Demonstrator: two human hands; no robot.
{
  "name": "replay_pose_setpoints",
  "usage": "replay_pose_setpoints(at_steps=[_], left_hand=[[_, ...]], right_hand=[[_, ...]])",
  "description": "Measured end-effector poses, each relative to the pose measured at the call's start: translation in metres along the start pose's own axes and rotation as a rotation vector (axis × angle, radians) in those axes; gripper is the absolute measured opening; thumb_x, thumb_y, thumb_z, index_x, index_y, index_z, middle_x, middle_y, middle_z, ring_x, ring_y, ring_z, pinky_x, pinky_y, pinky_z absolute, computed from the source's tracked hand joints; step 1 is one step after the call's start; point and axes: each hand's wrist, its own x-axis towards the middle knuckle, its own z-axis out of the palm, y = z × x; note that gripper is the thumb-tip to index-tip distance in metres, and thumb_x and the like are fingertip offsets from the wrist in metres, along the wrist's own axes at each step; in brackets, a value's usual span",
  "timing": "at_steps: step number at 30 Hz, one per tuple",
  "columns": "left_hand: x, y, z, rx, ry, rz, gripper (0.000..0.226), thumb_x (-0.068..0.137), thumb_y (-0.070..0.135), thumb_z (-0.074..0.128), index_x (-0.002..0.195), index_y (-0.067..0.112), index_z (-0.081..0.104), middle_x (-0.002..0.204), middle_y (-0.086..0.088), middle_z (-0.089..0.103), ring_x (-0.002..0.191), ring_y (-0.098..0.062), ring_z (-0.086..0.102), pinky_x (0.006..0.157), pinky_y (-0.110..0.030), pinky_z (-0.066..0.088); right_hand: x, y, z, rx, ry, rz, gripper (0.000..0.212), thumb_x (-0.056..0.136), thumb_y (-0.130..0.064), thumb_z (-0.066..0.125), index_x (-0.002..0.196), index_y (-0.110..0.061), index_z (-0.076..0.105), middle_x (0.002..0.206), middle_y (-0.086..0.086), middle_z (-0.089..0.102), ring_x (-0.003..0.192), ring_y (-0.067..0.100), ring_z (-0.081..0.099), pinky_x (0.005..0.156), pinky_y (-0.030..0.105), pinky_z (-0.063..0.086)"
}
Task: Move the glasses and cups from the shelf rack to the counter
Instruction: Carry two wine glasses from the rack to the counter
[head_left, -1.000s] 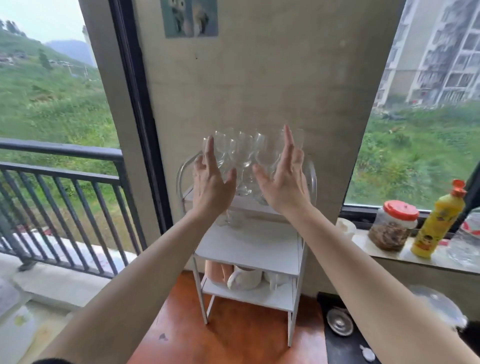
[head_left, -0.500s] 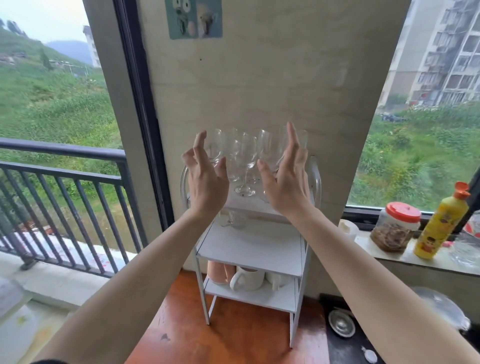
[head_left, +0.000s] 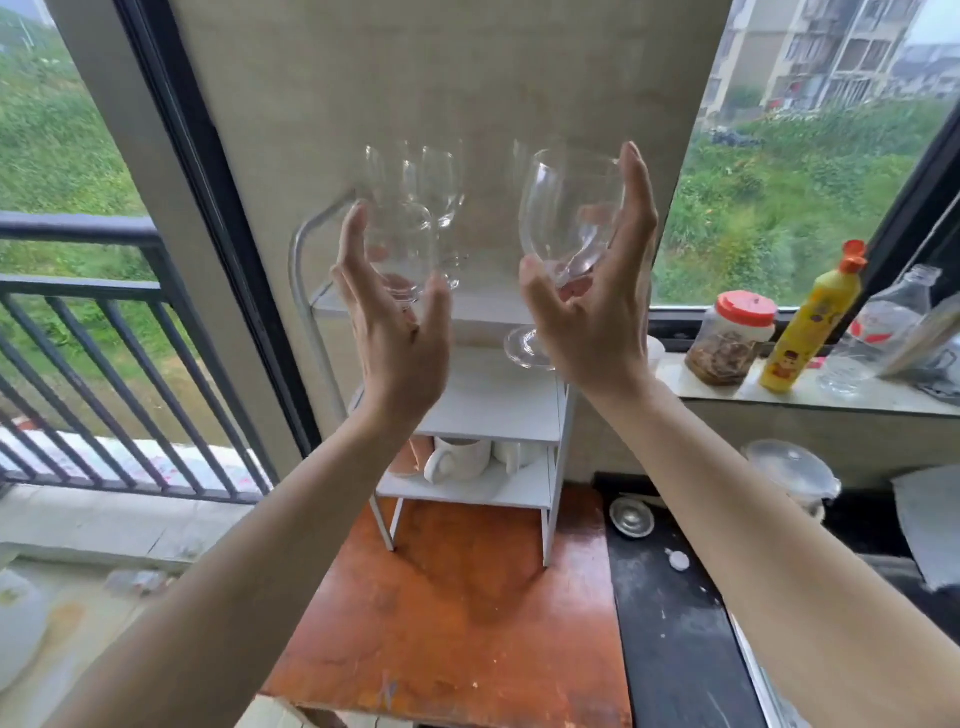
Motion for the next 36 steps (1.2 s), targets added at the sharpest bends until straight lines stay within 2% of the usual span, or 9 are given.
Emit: replay_pose_setpoints(at_steps=[4, 6, 9, 13, 19, 23, 25, 29, 36], left_hand=[[-0.038, 0.003, 0.016, -0.081, -0.106, -0.025, 0.071, 0.092, 0.008, 0.057, 0.151, -0.001, 0.019, 0.151, -0.013, 0.032, 0.115, -0.026, 0.049, 0.095, -0.041, 0.050], [-0.051, 0.015, 0.023, -0.141, -0.138, -0.071, 0.072, 0.092, 0.011, 0.056, 0.152, 0.006, 0.017, 0.148, -0.020, 0.036, 0.111, -0.041, 0.051, 0.090, -0.058, 0.049], [-0.073, 0.048, 0.037, -0.183, -0.186, -0.095, 0.072, 0.094, 0.015, 0.055, 0.154, 0.014, 0.015, 0.149, -0.023, 0.034, 0.125, -0.045, 0.046, 0.095, -0.065, 0.045], [-0.104, 0.121, 0.066, -0.282, -0.285, -0.099, 0.067, 0.095, 0.026, 0.055, 0.150, 0.028, 0.016, 0.146, -0.031, 0.036, 0.119, -0.046, 0.051, 0.092, -0.059, 0.049], [-0.219, 0.270, 0.125, -0.457, -0.453, -0.005, 0.068, 0.100, 0.026, 0.056, 0.153, 0.005, 0.018, 0.157, -0.003, 0.023, 0.147, -0.030, 0.030, 0.121, -0.038, 0.026], [-0.331, 0.386, 0.153, -0.611, -0.691, -0.057, 0.073, 0.099, 0.026, 0.059, 0.155, 0.009, 0.015, 0.157, -0.019, 0.030, 0.143, -0.036, 0.036, 0.117, -0.051, 0.030], [-0.382, 0.446, 0.163, -0.678, -0.815, -0.109, 0.077, 0.097, 0.031, 0.062, 0.155, 0.016, 0.014, 0.156, -0.016, 0.033, 0.142, -0.032, 0.039, 0.118, -0.050, 0.030], [-0.465, 0.558, 0.183, -0.797, -1.057, -0.208, 0.080, 0.089, 0.039, 0.066, 0.152, 0.018, 0.022, 0.127, -0.014, 0.060, 0.109, -0.028, 0.065, 0.101, -0.054, 0.048], [-0.591, 0.715, 0.238, -0.967, -1.306, -0.093, 0.054, 0.082, 0.045, 0.071, 0.129, 0.035, 0.046, 0.108, 0.027, 0.065, 0.102, 0.003, 0.064, 0.089, -0.031, 0.054]], right_hand=[[-0.029, 0.003, -0.031, -0.026, 0.020, 0.025, 0.086, 0.078, -0.017, 0.068, 0.149, 0.007, 0.024, 0.150, 0.007, 0.033, 0.119, 0.008, 0.048, 0.096, 0.038, 0.049], [-0.040, 0.002, -0.054, -0.052, 0.017, 0.054, 0.087, 0.078, -0.016, 0.068, 0.150, 0.003, 0.023, 0.150, 0.013, 0.037, 0.113, 0.017, 0.051, 0.094, 0.038, 0.049], [-0.053, 0.000, -0.104, -0.108, 0.019, 0.058, 0.087, 0.080, -0.021, 0.068, 0.152, -0.006, 0.021, 0.146, -0.013, 0.033, 0.116, 0.014, 0.049, 0.097, 0.041, 0.047], [-0.066, -0.005, -0.203, -0.264, 0.062, 0.066, 0.085, 0.081, -0.019, 0.071, 0.151, -0.009, 0.023, 0.137, -0.005, 0.041, 0.118, 0.020, 0.051, 0.101, 0.033, 0.045], [-0.121, -0.045, -0.417, -0.510, 0.152, 0.210, 0.094, 0.077, -0.028, 0.074, 0.155, -0.019, 0.022, 0.132, 0.001, 0.043, 0.116, 0.014, 0.053, 0.096, 0.016, 0.043], [-0.182, -0.090, -0.581, -0.724, 0.208, 0.356, 0.095, 0.072, -0.034, 0.070, 0.155, -0.016, 0.026, 0.125, 0.003, 0.049, 0.109, -0.005, 0.048, 0.088, 0.012, 0.042], [-0.211, -0.116, -0.658, -0.840, 0.215, 0.447, 0.095, 0.071, -0.043, 0.068, 0.154, -0.018, 0.028, 0.127, 0.007, 0.049, 0.109, 0.004, 0.049, 0.082, 0.013, 0.039], [-0.258, -0.167, -0.793, -1.031, 0.281, 0.544, 0.091, 0.070, -0.052, 0.064, 0.151, -0.026, 0.031, 0.125, 0.001, 0.049, 0.107, 0.000, 0.046, 0.077, 0.027, 0.043], [-0.325, -0.221, -0.969, -1.226, 0.553, 0.629, 0.086, 0.070, -0.044, 0.066, 0.148, -0.022, 0.036, 0.120, -0.017, 0.044, 0.101, -0.008, 0.045, 0.078, 0.027, 0.043]])
